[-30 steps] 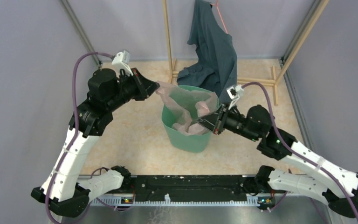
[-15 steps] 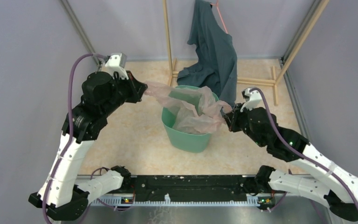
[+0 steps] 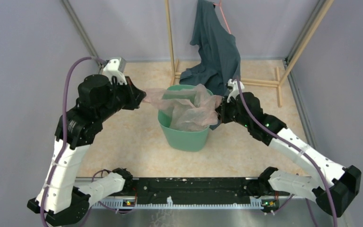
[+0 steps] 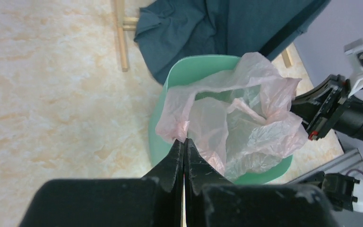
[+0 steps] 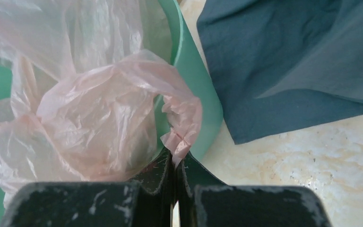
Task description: Put the trash bags into the trash bin
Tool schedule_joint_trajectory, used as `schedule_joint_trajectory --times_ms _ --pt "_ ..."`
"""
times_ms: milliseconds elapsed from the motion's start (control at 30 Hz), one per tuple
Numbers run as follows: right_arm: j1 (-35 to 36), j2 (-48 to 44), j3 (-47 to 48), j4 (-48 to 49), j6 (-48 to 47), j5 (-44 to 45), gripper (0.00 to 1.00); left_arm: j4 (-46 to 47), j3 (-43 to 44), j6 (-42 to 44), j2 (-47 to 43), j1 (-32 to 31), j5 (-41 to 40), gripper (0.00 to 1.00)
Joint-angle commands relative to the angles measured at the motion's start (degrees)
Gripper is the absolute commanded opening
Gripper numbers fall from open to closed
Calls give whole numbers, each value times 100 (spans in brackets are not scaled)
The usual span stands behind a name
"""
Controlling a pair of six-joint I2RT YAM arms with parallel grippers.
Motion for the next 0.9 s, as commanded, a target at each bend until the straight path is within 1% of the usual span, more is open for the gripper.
schedule_joint_trajectory --times_ms 0,100,167,200,233,333,400,500,533,567,600,633,767,800,867 --pt "-74 77 666 37 -494 -640 0 -413 658 -131 224 24 -538 0" --pt "-70 -307 868 -432 -580 -711 0 -334 933 -166 599 19 -533 3" --pt "-74 -432 979 -610 -475 -966 0 -253 1099 -210 827 24 -659 4" --pt "-73 -487 1004 -603 -360 -1145 0 -263 1197 -235 946 18 -778 6" --pt "-68 -543 983 -507 -243 -1341 0 -348 1338 -262 1058 22 -950 12" --pt "-75 -758 616 227 144 -1943 0 -880 1799 -396 1358 17 -1395 40" --pt "-68 -839 402 662 329 -2172 0 -1141 1934 -473 1341 21 -1277 58" --pt "-73 -823 272 1040 461 -2437 0 -1339 1880 -714 985 17 -903 84" --pt "-75 -806 238 1138 500 -2502 0 -1333 1798 -857 810 20 -791 91" --pt "-73 -792 199 1233 527 -2554 0 -1274 1661 -996 652 18 -613 95" --pt "-73 -784 163 1302 564 -2615 0 -1144 1481 -1152 459 17 -377 98" --pt "-68 -776 135 1360 584 -2672 0 -960 1225 -1322 296 23 -91 98" --pt "-69 -799 98 1393 595 -2783 0 26 242 -2062 48 15 1357 99" --pt "-68 -819 102 1376 578 -2776 0 174 64 -2215 58 17 1555 98" --pt "-68 -857 126 1353 558 -2759 0 337 -155 -2350 49 14 1600 98"
